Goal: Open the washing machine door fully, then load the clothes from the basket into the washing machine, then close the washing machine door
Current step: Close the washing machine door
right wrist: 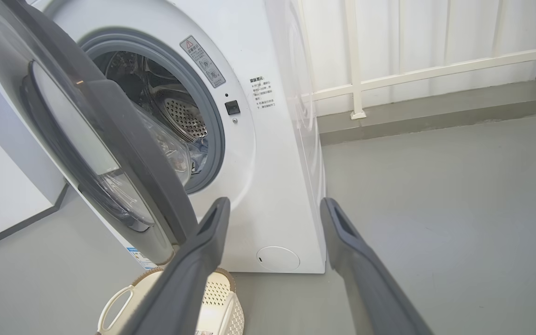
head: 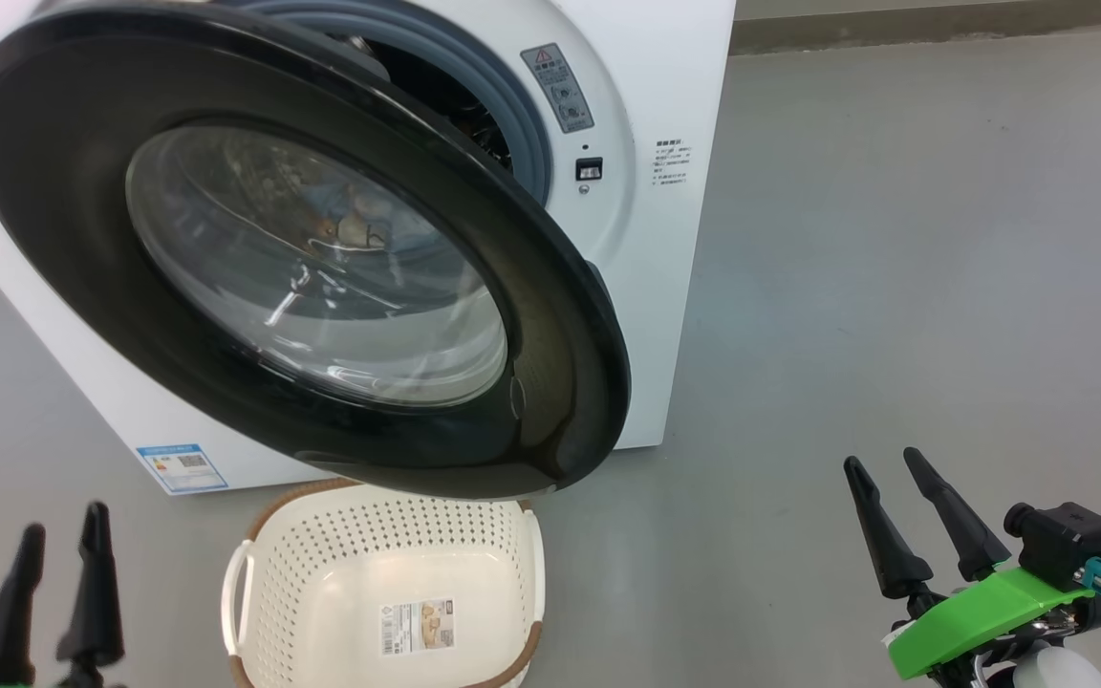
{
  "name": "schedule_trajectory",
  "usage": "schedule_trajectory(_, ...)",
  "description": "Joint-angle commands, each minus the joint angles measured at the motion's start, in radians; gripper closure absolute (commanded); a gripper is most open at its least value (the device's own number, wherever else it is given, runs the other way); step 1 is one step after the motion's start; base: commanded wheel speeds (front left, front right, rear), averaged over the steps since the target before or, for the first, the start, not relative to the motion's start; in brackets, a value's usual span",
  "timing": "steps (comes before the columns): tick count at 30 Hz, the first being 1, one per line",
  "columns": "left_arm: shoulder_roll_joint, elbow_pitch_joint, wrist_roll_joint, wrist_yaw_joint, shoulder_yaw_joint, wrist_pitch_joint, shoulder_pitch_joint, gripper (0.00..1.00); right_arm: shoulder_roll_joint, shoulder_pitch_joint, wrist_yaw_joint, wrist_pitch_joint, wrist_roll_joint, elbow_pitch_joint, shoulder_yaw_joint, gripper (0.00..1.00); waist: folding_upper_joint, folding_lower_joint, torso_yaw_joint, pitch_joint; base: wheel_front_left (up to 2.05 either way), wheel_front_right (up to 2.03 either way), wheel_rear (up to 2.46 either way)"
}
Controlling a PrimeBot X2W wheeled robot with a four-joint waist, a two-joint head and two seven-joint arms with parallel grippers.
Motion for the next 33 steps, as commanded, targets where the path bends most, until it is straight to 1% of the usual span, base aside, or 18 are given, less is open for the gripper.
schedule_trajectory(1, 0.015, -0.015, 0.02, -0.004, 0.034, -0.027, -0.013, 0.0, -0.017, -0.003, 0.002, -0.005, -0.011, -0.027, 0.018, 0.0, 0.0, 0.0, 0.001, 0.0, 0.0, 0.0, 0.0)
schedule_trajectory(6, 0.011, 0.012, 0.108, 0.007, 0.013, -0.114, 0.027, 0.0, -0.022, -0.003, 0.002, -0.005, -0.013, -0.028, 0.014, 0.0, 0.0, 0.0, 0.005, -0.006, 0.0, 0.0, 0.0)
schedule_trajectory(9, 0.001, 0.022, 0.147, 0.016, 0.004, -0.144, 0.042, 0.0, -0.024, -0.002, 0.002, -0.005, -0.014, -0.028, 0.011, 0.0, 0.0, 0.0, 0.009, -0.009, 0.0, 0.0, 0.0)
schedule_trajectory(12, -0.008, 0.032, 0.217, 0.026, -0.012, -0.171, 0.056, 0.0, -0.024, -0.004, 0.002, -0.005, -0.015, -0.029, 0.013, 0.0, 0.0, 0.0, 0.012, -0.012, 0.0, 0.0, 0.0)
schedule_trajectory(16, -0.025, 0.029, 0.283, 0.039, -0.014, -0.181, 0.071, 0.0, -0.027, -0.004, 0.002, -0.005, -0.016, -0.032, 0.012, 0.0, 0.0, 0.0, 0.015, -0.015, 0.0, 0.0, 0.0)
schedule_trajectory(22, -0.053, 0.011, 0.348, 0.041, -0.005, -0.183, 0.077, 0.0, -0.03, -0.002, 0.002, -0.005, -0.02, -0.034, 0.008, 0.0, 0.0, 0.0, 0.025, -0.017, 0.0, 0.0, 0.0)
schedule_trajectory(27, -0.075, 0.002, 0.374, 0.031, 0.01, -0.183, 0.077, 0.0, -0.032, -0.004, 0.002, -0.005, -0.023, -0.033, 0.008, 0.0, 0.0, 0.0, 0.03, -0.018, 0.0, 0.0, 0.0)
schedule_trajectory(33, -0.088, 0.001, 0.39, 0.02, 0.018, -0.183, 0.074, 0.0, -0.032, -0.006, 0.002, -0.005, -0.023, -0.035, 0.009, 0.0, 0.0, 0.0, 0.031, -0.018, 0.0, 0.0, 0.0)
